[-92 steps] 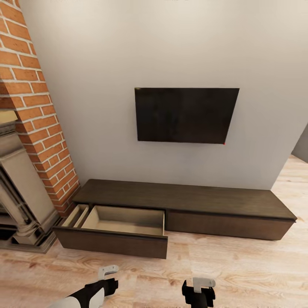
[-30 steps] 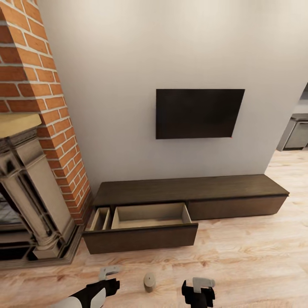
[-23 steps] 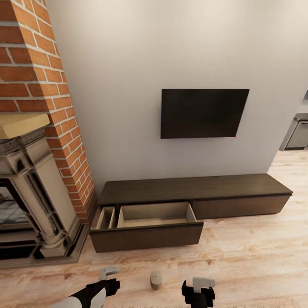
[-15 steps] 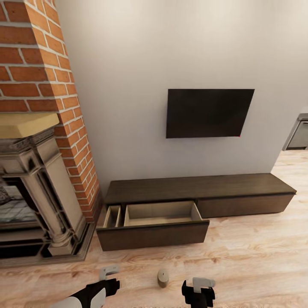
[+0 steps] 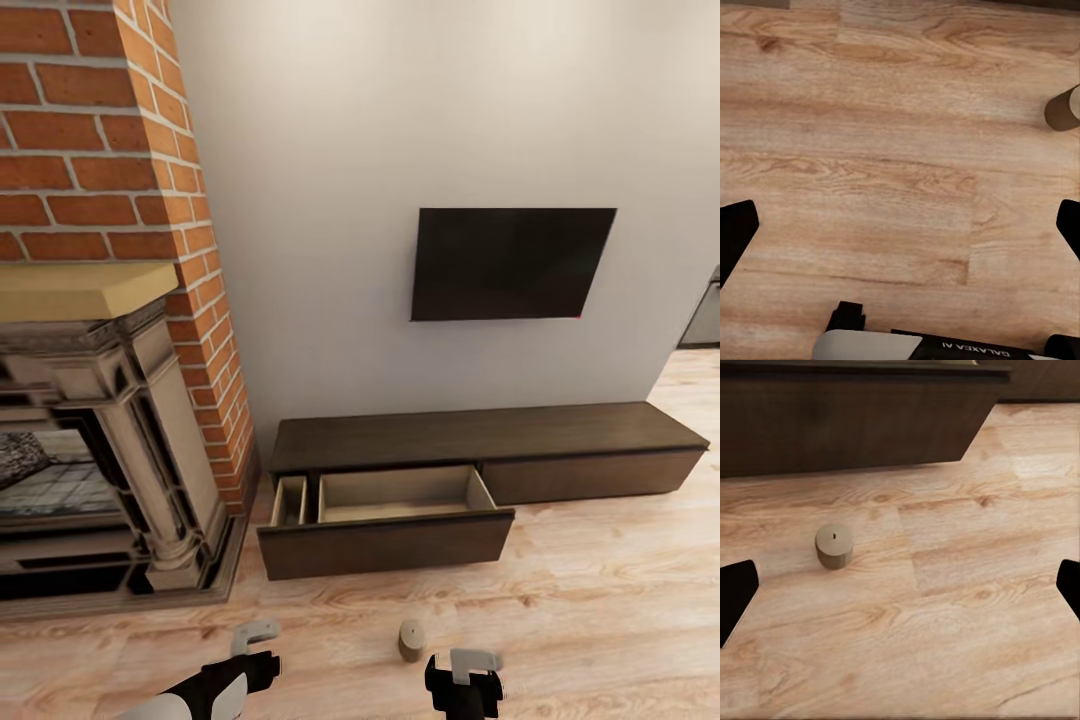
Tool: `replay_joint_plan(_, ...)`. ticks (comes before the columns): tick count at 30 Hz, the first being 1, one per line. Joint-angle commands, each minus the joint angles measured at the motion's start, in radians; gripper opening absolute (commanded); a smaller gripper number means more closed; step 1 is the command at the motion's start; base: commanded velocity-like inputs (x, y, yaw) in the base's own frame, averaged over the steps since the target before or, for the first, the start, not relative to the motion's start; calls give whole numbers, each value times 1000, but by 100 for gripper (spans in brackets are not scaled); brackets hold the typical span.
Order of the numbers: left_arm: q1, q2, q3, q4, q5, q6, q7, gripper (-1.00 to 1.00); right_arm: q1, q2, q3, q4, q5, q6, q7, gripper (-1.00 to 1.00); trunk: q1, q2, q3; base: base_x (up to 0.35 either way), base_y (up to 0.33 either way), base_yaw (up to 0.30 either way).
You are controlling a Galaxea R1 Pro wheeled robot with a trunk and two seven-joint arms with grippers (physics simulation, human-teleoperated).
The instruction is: Place each of the two pumpkins and all three candles from the living room inside a cabinet in the living room (use any cabinet), then make sure every cabinet is closed, and position the cauldron so it is next to a table in the living room.
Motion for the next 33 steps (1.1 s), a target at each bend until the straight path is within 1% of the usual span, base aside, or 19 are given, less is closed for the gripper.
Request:
replay_joint_plan(1,0,0,7,-2,-9,5,3,100,-2,0,8,-1,-8,-4,-5,100,0,-2,-2,-75,324,0)
replay_joint_plan(23,0,8,8,0,-9,10,12,100,-2,1,8,-2,-8,-4,-5,100,0,-2,-2,-73,324,0)
replay_joint_plan(33,1,9,7,0,-9,10,6,100,-2,2,8,-2,-9,-4,-5,100,0,-2,-2,-17,326,0)
